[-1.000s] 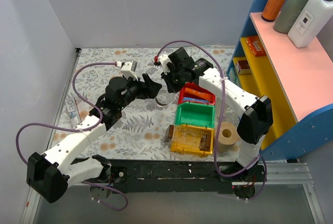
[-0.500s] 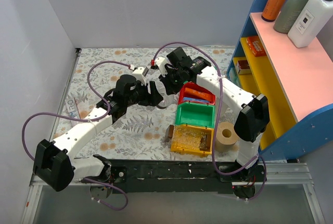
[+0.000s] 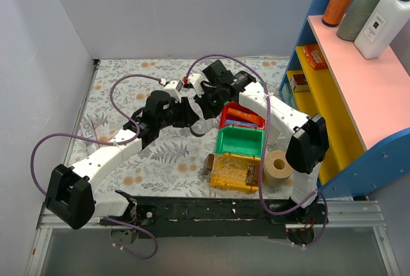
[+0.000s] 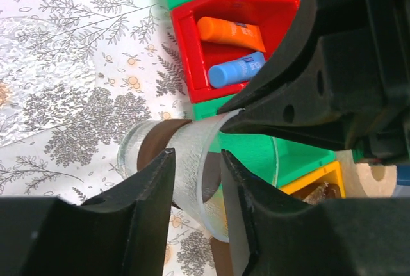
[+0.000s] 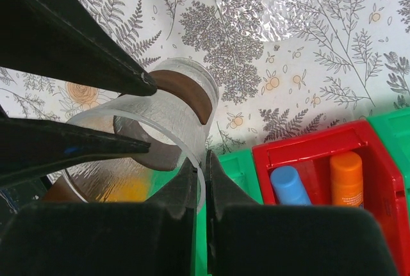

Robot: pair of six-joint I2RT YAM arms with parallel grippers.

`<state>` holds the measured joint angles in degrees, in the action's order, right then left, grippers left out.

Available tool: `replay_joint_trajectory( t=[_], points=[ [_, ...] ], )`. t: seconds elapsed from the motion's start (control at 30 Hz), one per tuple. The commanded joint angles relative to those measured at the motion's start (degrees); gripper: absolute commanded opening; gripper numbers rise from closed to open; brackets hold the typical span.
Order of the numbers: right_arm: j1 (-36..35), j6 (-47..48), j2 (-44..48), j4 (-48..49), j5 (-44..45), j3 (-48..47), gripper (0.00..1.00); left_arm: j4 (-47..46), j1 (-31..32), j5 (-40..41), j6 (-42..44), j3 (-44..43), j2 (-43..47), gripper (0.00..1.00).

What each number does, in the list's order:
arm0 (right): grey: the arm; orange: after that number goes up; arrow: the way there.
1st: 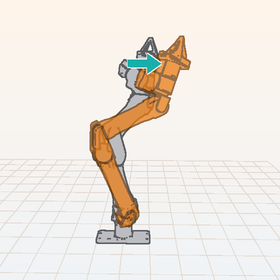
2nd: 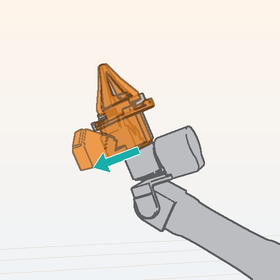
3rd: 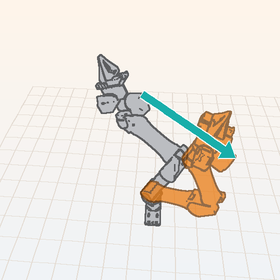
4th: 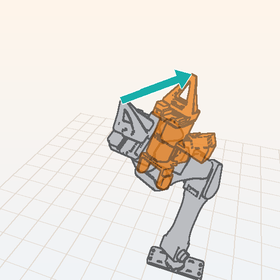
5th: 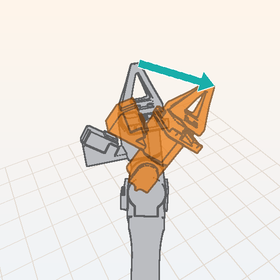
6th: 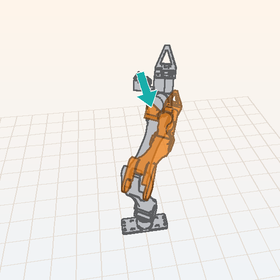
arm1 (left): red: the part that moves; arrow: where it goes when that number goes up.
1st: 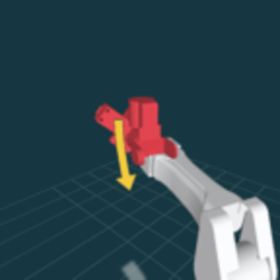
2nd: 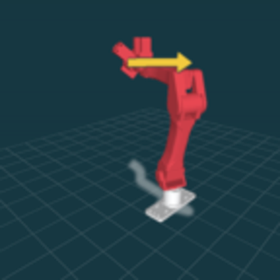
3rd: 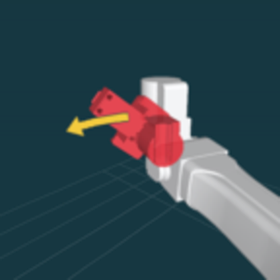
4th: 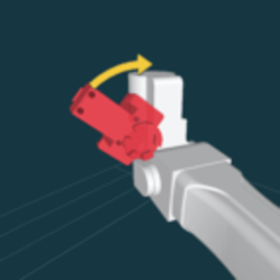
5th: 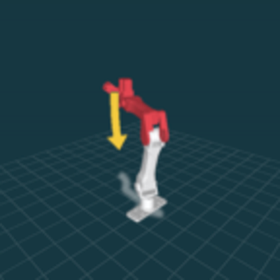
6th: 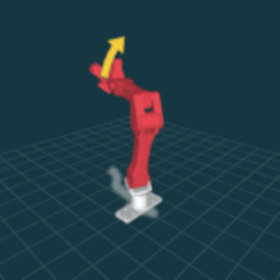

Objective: Prepare toiletry sets of a toothbrush and toothpaste on the tray

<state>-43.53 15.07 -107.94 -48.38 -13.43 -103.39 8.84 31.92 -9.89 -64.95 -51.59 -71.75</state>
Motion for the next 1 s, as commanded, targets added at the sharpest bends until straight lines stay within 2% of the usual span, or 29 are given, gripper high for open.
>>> replay_joint_trajectory(
  t=[0.0, 0.13, 0.33, 0.43, 0.7, 0.97],
  points=[
    [-0.77, -0.04, 0.01, 1.71, -1.95, -3.92, 0.01, -0.93, -0.37, -0.22, -0.71, 0.62, -1.03, 0.28],
    [-1.12, -0.92, -0.43, 2.15, -1.34, -4.27, 0.01, -0.76, -0.37, 1.09, -0.79, 0.97, -1.03, 0.13],
    [-1.47, -5.48, -1.39, 4.16, 0.33, -5.68, 0.01, -0.49, -0.37, 2.94, -0.18, 0.97, -1.2, 0.0],
    [-2.09, -6.63, -1.92, 5.31, 1.39, -5.94, 0.01, -0.58, -0.11, 3.3, 1.31, 1.49, -1.38, 0.0],
    [-2.18, -10.85, -2.45, 8.82, 3.14, -4.8, 0.15, -3.3, 0.42, 8.92, 0.71, 4.57, 0.37, 0.0],
    [-2.09, -12.08, -2.19, 10.32, 4.55, -2.69, 0.25, -6.9, 0.51, 8.75, -0.8, 5.8, 0.02, 0.0]
  ],
)
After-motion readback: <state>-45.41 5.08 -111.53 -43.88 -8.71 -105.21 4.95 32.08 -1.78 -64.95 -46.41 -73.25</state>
